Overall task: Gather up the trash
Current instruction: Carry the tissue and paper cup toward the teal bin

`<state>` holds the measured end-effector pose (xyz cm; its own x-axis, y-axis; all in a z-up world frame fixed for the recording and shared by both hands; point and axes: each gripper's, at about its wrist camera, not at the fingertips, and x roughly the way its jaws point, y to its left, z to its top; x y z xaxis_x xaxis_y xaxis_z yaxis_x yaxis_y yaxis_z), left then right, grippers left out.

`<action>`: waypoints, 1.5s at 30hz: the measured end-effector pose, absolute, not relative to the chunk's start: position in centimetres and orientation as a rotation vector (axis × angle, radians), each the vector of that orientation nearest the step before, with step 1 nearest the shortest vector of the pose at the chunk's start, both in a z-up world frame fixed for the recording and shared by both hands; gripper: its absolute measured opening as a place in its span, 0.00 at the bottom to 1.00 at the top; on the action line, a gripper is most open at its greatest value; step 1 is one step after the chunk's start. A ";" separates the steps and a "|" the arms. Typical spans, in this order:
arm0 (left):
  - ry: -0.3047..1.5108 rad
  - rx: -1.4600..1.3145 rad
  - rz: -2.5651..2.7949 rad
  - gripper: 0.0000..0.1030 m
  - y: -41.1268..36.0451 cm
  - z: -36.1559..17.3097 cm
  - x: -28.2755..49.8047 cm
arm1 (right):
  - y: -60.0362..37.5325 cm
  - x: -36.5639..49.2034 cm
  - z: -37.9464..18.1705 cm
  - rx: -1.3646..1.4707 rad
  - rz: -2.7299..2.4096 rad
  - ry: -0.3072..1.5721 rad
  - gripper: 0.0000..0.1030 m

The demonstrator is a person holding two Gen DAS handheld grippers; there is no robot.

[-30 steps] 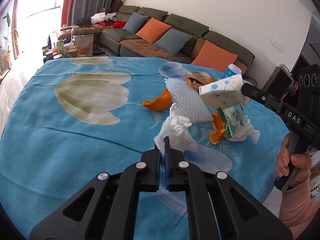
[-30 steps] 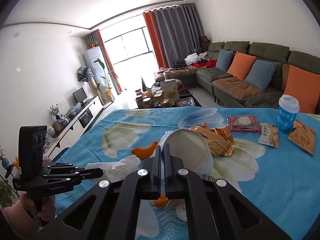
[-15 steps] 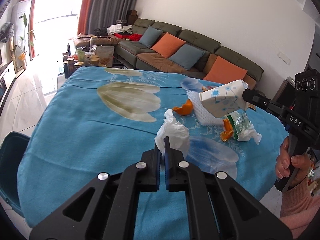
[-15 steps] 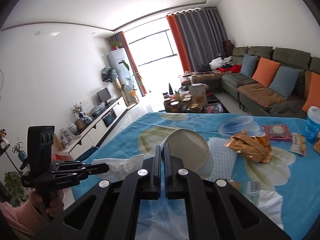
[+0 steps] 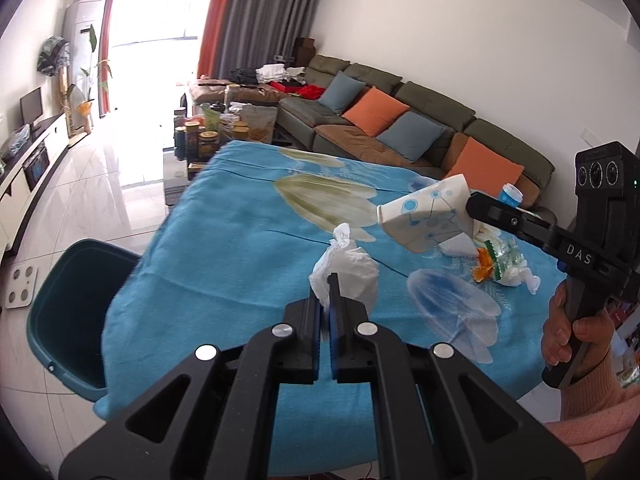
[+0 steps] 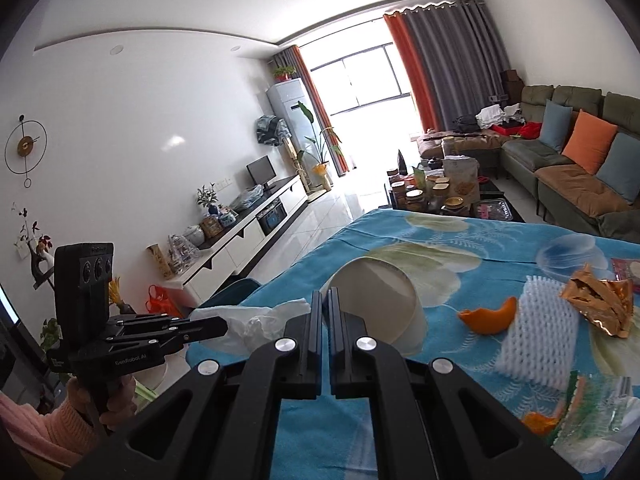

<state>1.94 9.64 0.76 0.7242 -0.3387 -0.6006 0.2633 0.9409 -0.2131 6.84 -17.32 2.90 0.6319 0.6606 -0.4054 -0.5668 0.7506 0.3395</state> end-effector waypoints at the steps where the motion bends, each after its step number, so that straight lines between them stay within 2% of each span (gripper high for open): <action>1: 0.682 -0.118 -0.322 0.03 10.0 0.9 1.7 | -16.9 6.9 2.9 0.183 0.716 0.541 0.01; 26: 0.634 -0.222 -0.031 0.04 22.0 1.6 0.1 | -2.4 10.1 3.8 0.063 0.977 0.581 0.01; 45: 0.676 -0.286 0.146 0.04 28.6 -0.8 1.9 | 7.9 12.6 2.5 -0.047 1.102 0.645 0.01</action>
